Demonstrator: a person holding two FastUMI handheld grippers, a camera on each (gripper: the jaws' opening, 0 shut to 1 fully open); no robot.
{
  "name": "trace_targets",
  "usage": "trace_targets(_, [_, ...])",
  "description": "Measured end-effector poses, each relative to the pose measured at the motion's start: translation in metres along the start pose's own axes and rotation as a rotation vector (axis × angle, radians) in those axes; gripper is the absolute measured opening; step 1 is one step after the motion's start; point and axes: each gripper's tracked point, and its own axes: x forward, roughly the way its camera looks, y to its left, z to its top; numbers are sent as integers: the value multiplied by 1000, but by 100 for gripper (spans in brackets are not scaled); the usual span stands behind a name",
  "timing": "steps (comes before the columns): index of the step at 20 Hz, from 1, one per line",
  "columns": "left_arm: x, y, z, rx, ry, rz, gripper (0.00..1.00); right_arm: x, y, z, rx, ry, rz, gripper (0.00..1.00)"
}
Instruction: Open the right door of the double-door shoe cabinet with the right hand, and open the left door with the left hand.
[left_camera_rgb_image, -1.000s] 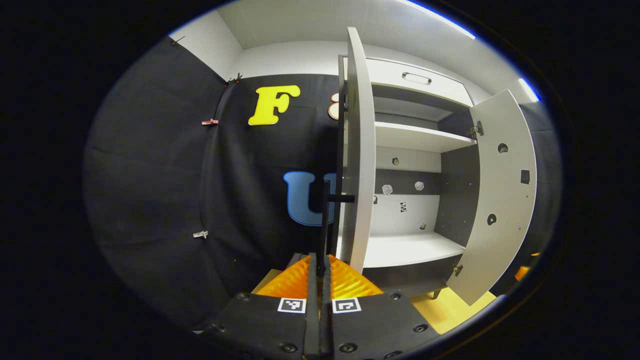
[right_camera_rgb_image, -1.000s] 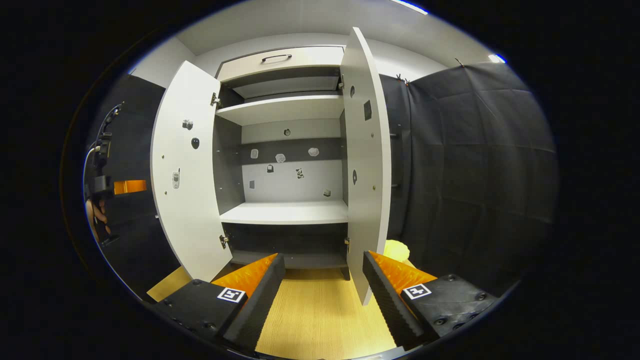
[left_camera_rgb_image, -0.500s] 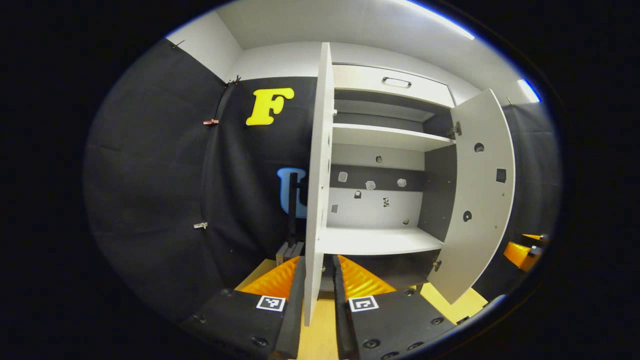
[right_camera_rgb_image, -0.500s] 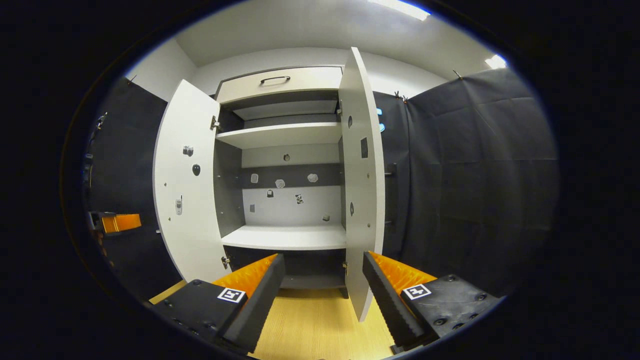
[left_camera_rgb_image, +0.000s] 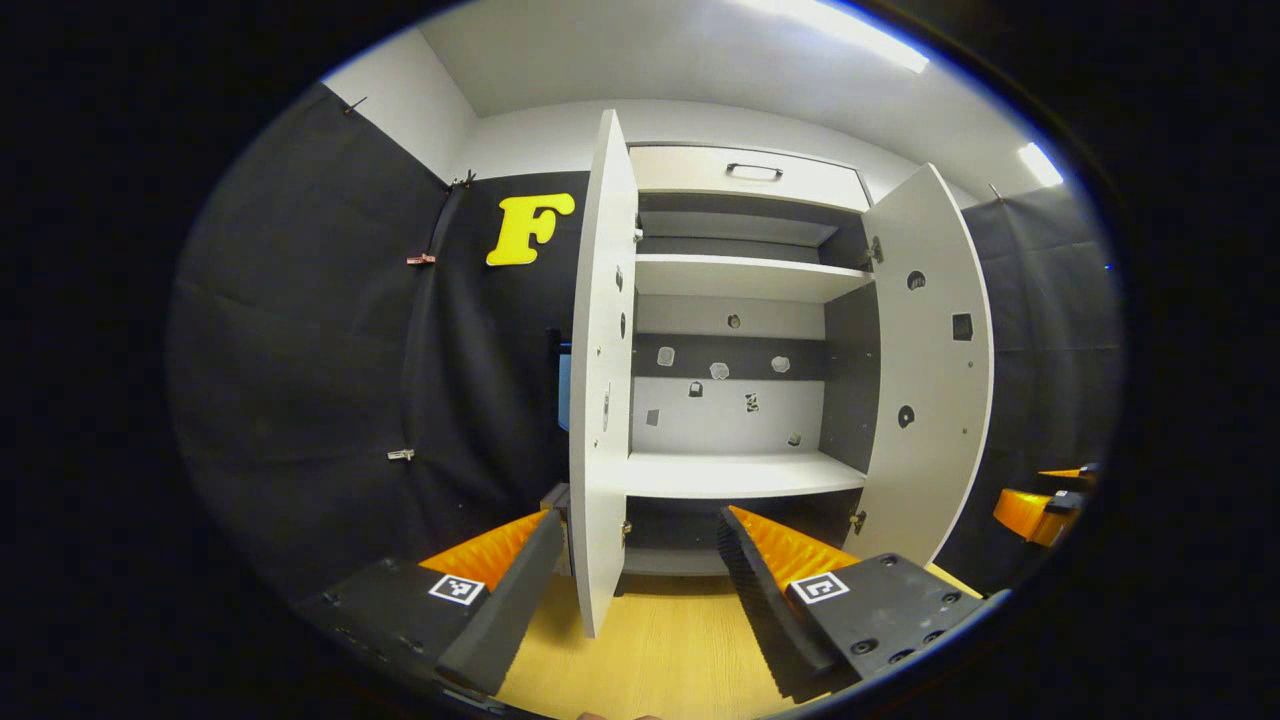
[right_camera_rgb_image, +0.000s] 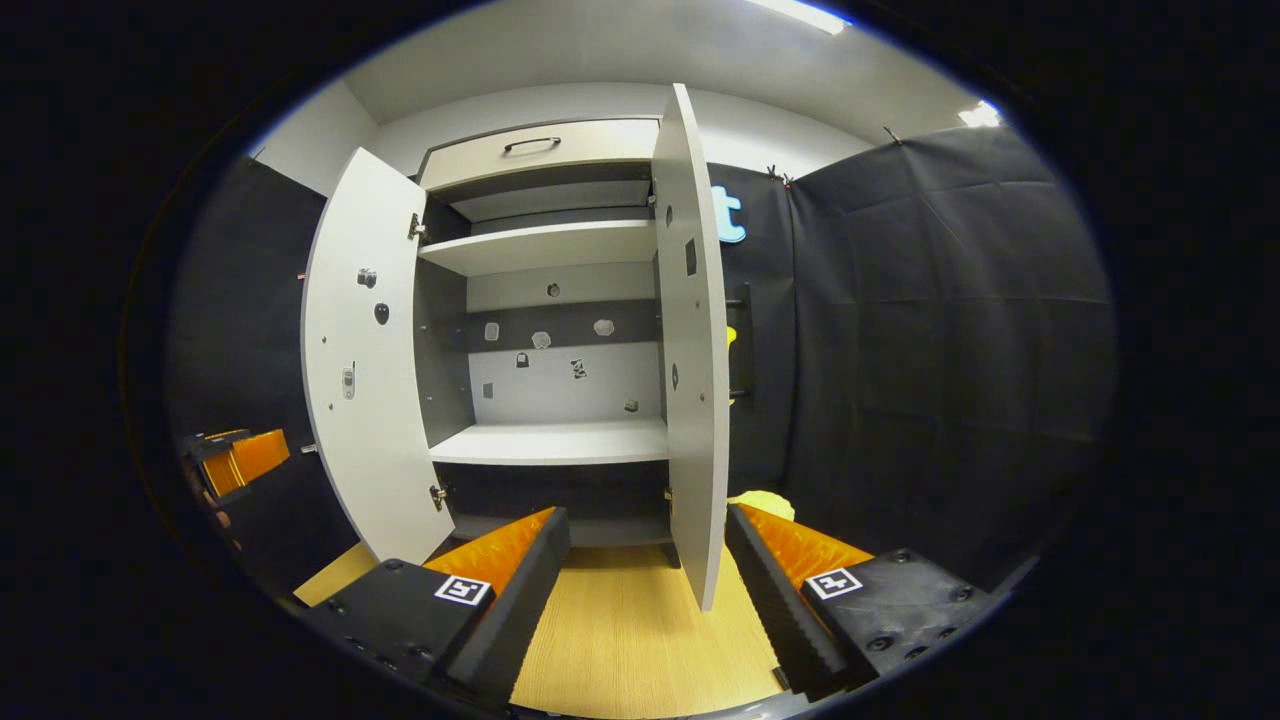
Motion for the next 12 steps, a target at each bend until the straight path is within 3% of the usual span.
trace_targets(6, [-17, -5, -15, -12, -2, -17, 95, -7, 10, -11, 8, -7, 31, 98])
trace_targets(12, [-26, 5, -35, 8, 28, 43, 95, -11, 23, -35, 8, 50, 71, 98])
